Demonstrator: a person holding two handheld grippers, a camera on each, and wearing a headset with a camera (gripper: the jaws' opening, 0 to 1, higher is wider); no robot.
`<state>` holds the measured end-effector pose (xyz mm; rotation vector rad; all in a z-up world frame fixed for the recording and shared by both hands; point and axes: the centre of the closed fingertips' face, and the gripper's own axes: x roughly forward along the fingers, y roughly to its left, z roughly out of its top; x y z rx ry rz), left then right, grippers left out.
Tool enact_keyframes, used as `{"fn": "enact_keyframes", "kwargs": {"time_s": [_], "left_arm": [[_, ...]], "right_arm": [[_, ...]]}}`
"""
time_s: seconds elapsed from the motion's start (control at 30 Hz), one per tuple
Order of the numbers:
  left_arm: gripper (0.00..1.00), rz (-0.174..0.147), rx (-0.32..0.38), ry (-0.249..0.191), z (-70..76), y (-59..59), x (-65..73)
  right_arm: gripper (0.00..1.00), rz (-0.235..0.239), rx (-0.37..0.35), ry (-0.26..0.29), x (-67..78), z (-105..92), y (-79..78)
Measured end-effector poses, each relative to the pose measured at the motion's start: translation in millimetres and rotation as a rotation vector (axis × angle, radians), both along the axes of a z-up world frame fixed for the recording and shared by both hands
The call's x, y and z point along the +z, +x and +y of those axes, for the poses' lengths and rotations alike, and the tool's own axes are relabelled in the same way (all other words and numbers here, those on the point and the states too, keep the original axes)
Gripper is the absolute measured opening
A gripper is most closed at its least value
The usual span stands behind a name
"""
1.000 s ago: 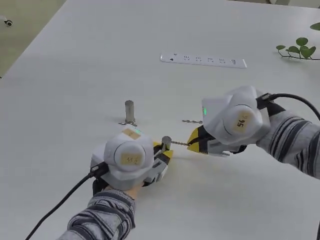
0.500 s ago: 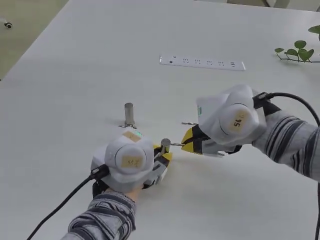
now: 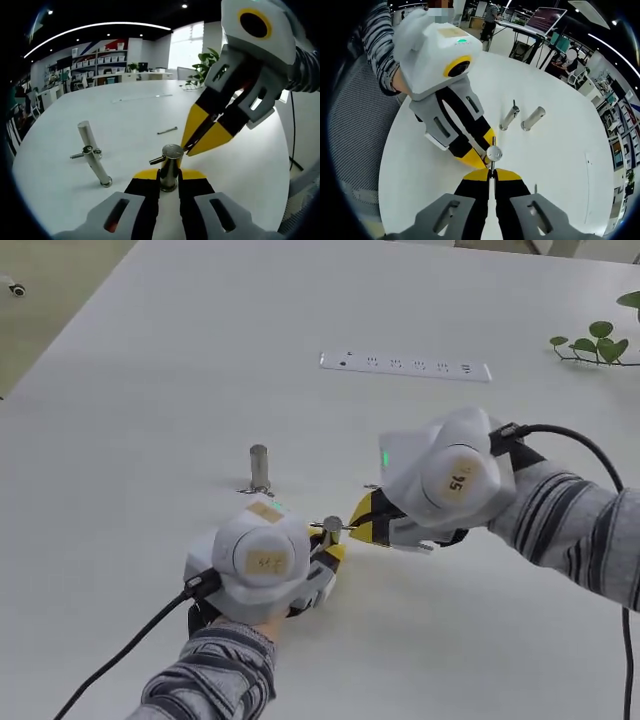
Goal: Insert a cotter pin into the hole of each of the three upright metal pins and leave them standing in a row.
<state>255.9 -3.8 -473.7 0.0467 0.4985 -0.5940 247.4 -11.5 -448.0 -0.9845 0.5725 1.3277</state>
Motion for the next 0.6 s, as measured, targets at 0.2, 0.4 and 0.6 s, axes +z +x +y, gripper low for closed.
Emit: {"fn": "enact_keyframes", "kwargs": {"time_s": [0.2,0.4,0.6], "left_arm": [[0.10,0.000,0.004,0.001,-0.2,0.2,-0.4],[0.10,0.000,0.006,0.002,-0.2,0.5,-0.7],[0.10,0.005,0.011,-0.005,-0.1,0.6,-0.9]], "right_arm": [[0.00,0.004,-0.005,0.011,0.3,3.8,-0.1],[0.00,0.004,0.003,0.036,1.9,9.7,-0.5],[0.05,0.002,-0.017,0.022,3.1,3.4,-0.2]]}}
